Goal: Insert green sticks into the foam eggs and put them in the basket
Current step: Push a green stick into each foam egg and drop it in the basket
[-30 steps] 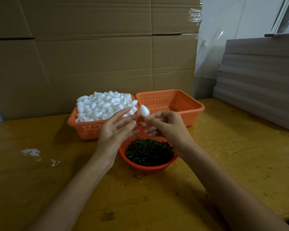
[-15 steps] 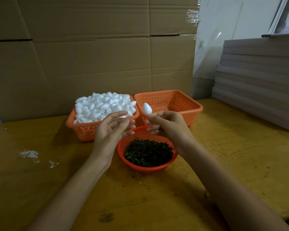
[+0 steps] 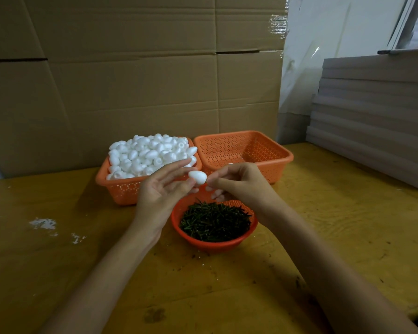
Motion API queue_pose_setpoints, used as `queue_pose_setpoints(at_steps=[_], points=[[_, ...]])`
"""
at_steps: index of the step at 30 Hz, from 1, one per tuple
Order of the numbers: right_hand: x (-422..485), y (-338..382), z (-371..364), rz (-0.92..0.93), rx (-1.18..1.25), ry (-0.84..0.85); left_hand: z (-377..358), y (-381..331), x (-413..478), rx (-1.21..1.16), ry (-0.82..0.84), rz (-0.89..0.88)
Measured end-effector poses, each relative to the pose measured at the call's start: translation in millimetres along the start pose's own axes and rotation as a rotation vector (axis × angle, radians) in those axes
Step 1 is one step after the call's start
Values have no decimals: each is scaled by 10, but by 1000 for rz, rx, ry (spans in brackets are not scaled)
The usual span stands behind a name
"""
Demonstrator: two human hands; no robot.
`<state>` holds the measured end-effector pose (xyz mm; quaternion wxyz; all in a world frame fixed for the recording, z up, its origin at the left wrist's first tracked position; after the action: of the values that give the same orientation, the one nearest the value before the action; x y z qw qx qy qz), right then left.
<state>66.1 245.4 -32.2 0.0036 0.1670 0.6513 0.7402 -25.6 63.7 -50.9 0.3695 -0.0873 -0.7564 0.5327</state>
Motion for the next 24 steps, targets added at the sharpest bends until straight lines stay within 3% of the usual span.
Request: queue_pose_setpoints(at_steps=[13,24], points=[[-8,-7,-73,-56,112,63,34,31,6,-56,-38,19],[-6,1,-80,7,26,33,22,13,3,-57,-31,36]])
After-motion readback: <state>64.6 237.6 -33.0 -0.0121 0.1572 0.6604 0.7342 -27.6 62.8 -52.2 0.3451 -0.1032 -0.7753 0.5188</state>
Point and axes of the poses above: each hand's wrist, its own x-axis towards the middle knuckle, its own z-axis out of the back of the hand, y = z × x, the point moved 1 cm from there along x, towards the middle knuckle, and after that the axes turned 2 degrees about y, right-handed, at the moved point
